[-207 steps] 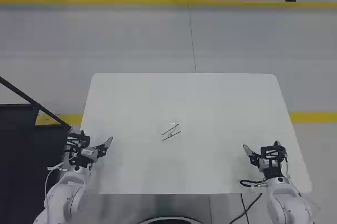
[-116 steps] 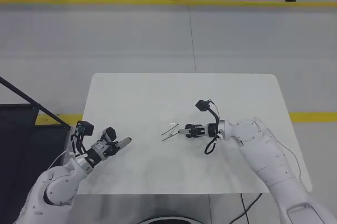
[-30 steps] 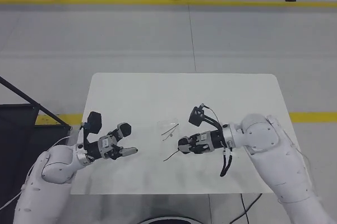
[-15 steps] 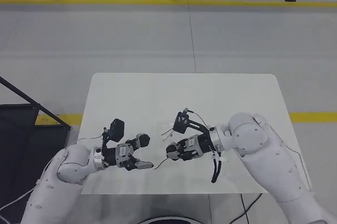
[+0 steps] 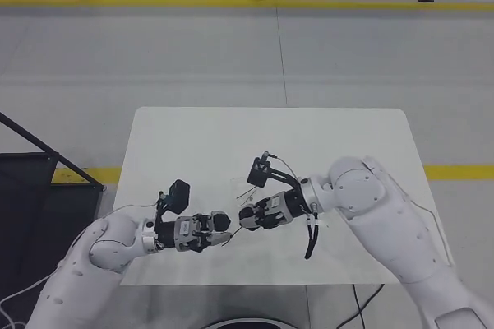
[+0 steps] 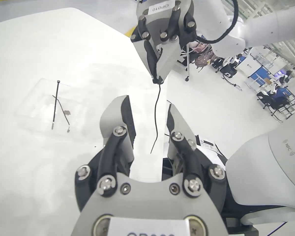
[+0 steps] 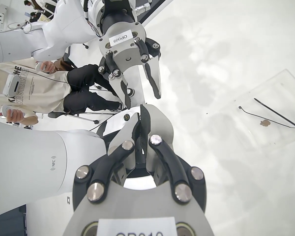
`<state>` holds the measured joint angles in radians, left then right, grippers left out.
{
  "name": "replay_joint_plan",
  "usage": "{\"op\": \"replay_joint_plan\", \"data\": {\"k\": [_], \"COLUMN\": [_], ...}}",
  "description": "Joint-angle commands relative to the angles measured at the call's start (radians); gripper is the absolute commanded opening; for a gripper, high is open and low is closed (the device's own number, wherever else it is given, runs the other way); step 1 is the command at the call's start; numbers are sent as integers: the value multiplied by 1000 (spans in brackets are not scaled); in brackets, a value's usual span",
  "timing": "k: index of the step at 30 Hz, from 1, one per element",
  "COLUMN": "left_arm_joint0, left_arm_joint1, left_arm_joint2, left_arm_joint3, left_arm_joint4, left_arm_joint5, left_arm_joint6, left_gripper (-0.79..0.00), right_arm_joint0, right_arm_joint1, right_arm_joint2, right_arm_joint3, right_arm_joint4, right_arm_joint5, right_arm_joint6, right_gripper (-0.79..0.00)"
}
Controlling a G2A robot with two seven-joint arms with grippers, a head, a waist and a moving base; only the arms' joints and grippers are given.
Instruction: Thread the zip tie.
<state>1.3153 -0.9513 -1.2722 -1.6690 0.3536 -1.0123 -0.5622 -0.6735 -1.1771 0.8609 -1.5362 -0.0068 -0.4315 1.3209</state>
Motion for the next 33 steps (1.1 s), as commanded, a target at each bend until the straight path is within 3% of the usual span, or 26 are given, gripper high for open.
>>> {"op": "replay_joint_plan", "data": {"k": [1,16,26,28,30,33], "left_arm_joint0": [-6,-67,-96,-103,-109,-119], "left_arm_joint1": [8,59,92,98,105,114], "left_arm_joint2": [17,140,206,220,232,251], "left_arm_joint3": [2,43,57,60,64,68], "left_arm_joint4": [7,81,136,149,159,177], "left_arm_joint5": [0,0,0,0,0,0], "left_arm_joint6": [15,170,295,316,339,371], "left_gripper": [-400,-443,-523,-551,-671,-785], "right_arm_joint0": [7,41,56,58,60,63], "right_arm_joint1": [-2,-8,-9,-9,-9,-10], "right_arm_joint2": [-8,-46,-62,-64,-66,-70], "right_arm_joint3": [4,21,30,30,31,33], "right_arm_joint4": [1,8,12,12,14,15], "right_arm_joint5": [2,10,16,18,20,22], "right_arm_joint6": [0,-5,-3,-2,-1,1], "right_gripper": [-785,-785,-785,-785,-785,-785]}}
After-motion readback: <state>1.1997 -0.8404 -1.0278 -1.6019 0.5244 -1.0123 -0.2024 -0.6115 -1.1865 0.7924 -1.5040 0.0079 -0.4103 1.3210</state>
